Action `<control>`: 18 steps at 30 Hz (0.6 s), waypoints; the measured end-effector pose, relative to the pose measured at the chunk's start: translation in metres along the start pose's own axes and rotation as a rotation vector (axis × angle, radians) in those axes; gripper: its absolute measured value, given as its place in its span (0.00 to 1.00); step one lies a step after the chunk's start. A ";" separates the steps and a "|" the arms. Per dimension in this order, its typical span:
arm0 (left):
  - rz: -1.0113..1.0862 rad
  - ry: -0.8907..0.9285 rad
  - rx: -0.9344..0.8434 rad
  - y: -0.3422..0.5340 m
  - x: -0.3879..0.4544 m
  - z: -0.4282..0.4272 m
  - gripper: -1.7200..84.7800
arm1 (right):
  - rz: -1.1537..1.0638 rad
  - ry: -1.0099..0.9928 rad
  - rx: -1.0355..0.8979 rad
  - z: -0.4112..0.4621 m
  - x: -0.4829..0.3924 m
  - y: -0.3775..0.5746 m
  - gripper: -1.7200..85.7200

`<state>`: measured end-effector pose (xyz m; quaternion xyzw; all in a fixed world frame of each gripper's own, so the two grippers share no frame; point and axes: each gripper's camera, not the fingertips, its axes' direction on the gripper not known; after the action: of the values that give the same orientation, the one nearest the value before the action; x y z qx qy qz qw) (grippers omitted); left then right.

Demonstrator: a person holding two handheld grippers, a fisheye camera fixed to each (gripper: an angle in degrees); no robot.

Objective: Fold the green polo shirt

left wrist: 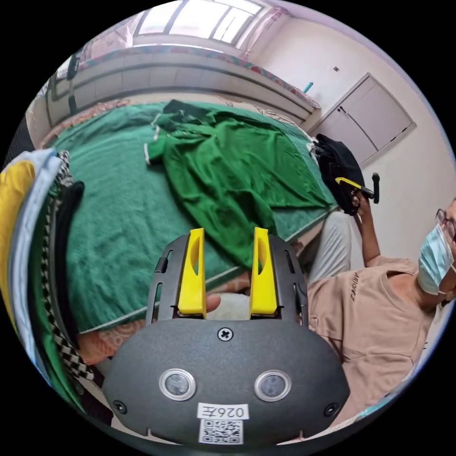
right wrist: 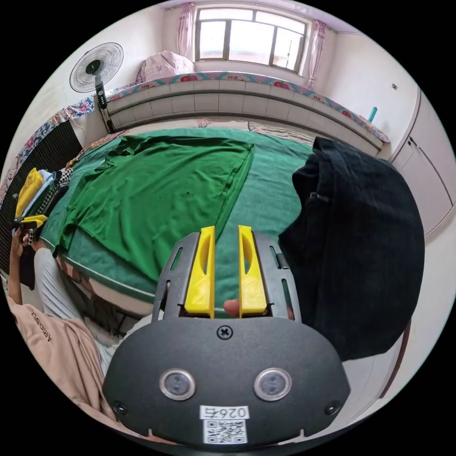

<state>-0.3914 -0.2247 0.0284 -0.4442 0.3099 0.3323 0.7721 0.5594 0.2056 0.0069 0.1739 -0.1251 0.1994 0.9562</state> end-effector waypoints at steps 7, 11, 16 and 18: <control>-0.018 0.101 -0.215 -0.043 -0.008 0.061 0.28 | 0.054 -0.157 -0.110 0.015 0.021 0.061 0.04; -0.006 -0.015 -0.234 -0.074 0.001 0.069 0.23 | 0.043 -0.304 -0.214 0.046 0.018 0.069 0.04; -0.010 -0.093 -0.266 -0.104 0.001 0.074 0.15 | 0.059 -0.428 -0.323 0.084 0.016 0.065 0.04; 0.017 -0.139 -0.283 -0.115 0.001 0.073 0.09 | 0.053 -0.424 -0.379 0.103 0.010 0.059 0.04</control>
<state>-0.2867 -0.2030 0.1130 -0.5219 0.2093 0.4093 0.7185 0.5253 0.2205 0.1202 0.0264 -0.3617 0.1567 0.9187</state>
